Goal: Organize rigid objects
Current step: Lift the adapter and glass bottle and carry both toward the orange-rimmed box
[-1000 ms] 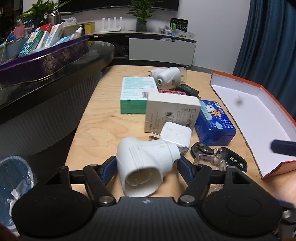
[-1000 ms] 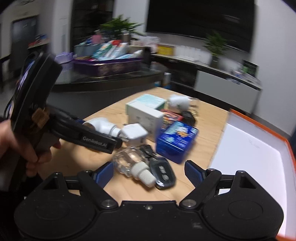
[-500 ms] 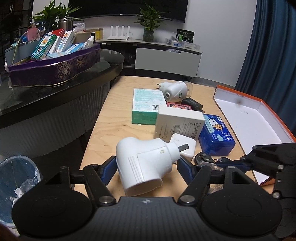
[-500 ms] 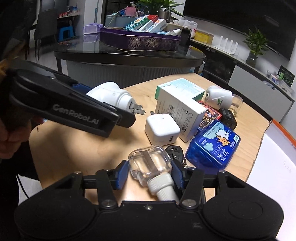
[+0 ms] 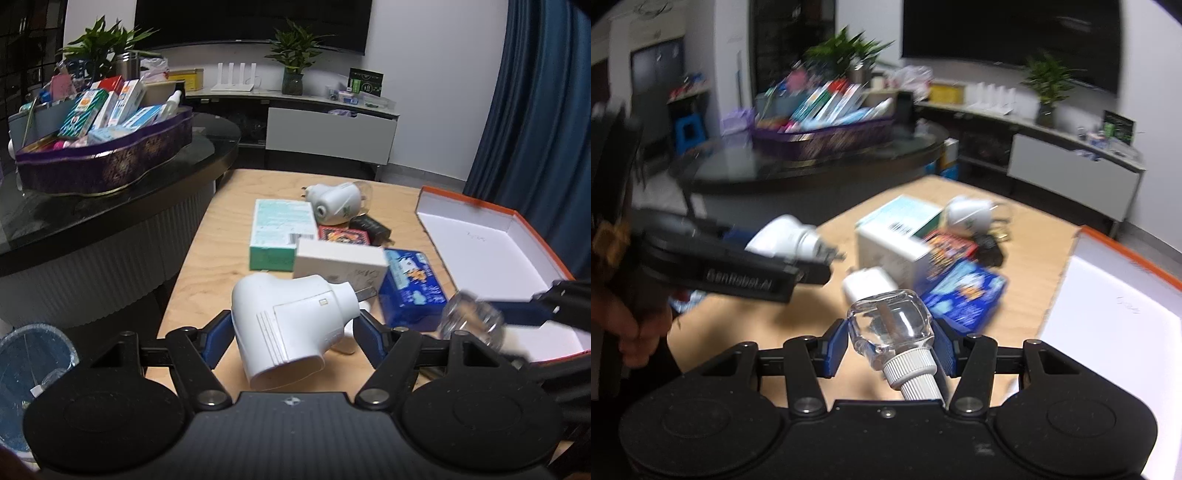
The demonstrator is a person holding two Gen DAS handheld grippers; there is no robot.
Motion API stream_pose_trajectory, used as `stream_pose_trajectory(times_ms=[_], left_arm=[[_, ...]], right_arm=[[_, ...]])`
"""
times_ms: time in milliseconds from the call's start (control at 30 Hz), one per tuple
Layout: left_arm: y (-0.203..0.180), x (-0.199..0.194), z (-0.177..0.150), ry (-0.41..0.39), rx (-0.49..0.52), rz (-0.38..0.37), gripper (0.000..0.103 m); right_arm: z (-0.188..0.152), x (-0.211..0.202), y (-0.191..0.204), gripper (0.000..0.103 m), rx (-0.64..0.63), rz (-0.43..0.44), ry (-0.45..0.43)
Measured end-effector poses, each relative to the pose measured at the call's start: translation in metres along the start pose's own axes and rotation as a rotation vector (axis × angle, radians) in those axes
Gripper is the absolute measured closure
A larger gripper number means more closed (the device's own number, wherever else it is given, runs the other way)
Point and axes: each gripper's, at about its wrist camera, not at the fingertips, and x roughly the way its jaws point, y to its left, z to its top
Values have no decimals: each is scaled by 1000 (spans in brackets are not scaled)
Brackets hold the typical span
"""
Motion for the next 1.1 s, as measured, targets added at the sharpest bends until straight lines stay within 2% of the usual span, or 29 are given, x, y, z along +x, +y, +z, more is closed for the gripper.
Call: stream_pose_trajectory(times_ms=[133,233,400,600,733,900,1100], left_arm=[[-12,-1,11,2,-6,-37,31],[-30,0,23,2,34,-54,31],[-62,11,46,15,57,-139,31],[-115,30,80,21,145,-236,31],[-146,48,96,26,179,-290,31],[-166,67,105,22,162,-324,31],[-177,81,107,17,150,-303,31]], right_arm=[[7,-19,-23,42,63,-62,-40],[11,-31,-43,42,114,-110,-56],[12,-52,-84,42,206,-198,-68],[9,-73,-132,42,299,-323,-60],[8,-82,-160,42,350,-368,-66],[12,-82,-186,42,373,-393,-88],[11,-62,-211,42,379,-412,-65]])
